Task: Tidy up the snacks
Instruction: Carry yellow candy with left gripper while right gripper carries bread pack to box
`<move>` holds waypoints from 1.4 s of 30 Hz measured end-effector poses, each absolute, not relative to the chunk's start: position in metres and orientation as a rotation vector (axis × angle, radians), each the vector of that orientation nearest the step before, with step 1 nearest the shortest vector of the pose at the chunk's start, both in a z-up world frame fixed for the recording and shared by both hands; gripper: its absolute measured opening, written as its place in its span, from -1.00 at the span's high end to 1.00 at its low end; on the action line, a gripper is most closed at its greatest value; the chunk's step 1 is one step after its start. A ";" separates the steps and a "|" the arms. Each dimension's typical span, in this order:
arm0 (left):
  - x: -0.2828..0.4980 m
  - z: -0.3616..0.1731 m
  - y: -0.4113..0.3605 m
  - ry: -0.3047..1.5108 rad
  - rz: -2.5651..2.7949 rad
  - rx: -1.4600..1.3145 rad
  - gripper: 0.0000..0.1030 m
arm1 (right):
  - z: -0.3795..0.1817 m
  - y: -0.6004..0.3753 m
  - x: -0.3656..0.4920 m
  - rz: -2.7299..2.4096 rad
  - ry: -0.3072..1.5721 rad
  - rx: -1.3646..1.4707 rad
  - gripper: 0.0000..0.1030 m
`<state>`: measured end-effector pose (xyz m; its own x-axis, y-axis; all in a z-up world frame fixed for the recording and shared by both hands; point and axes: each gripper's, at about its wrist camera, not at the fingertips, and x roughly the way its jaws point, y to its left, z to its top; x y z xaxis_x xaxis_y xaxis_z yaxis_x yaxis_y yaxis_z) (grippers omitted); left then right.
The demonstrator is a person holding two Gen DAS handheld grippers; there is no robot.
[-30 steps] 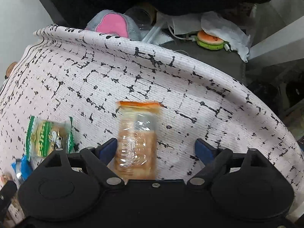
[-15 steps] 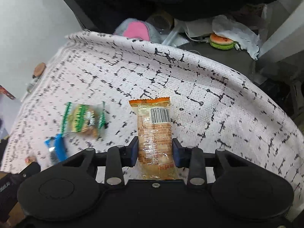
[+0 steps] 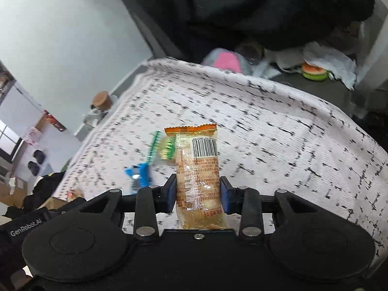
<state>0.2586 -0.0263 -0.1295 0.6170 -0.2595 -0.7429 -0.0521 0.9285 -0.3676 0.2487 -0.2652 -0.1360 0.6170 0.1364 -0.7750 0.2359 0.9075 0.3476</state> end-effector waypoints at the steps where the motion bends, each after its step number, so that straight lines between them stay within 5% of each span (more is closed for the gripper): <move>1: 0.256 -0.127 -0.024 0.900 -0.119 -0.373 0.68 | -0.133 -0.263 0.247 -0.050 0.904 0.442 0.32; 24: 0.207 -0.088 0.063 0.856 0.066 -0.436 0.68 | -0.105 -0.198 0.220 0.197 0.843 0.424 0.32; 42: 0.193 -0.113 0.135 0.901 0.224 -0.516 0.60 | -0.106 -0.142 0.220 0.307 0.868 0.369 0.32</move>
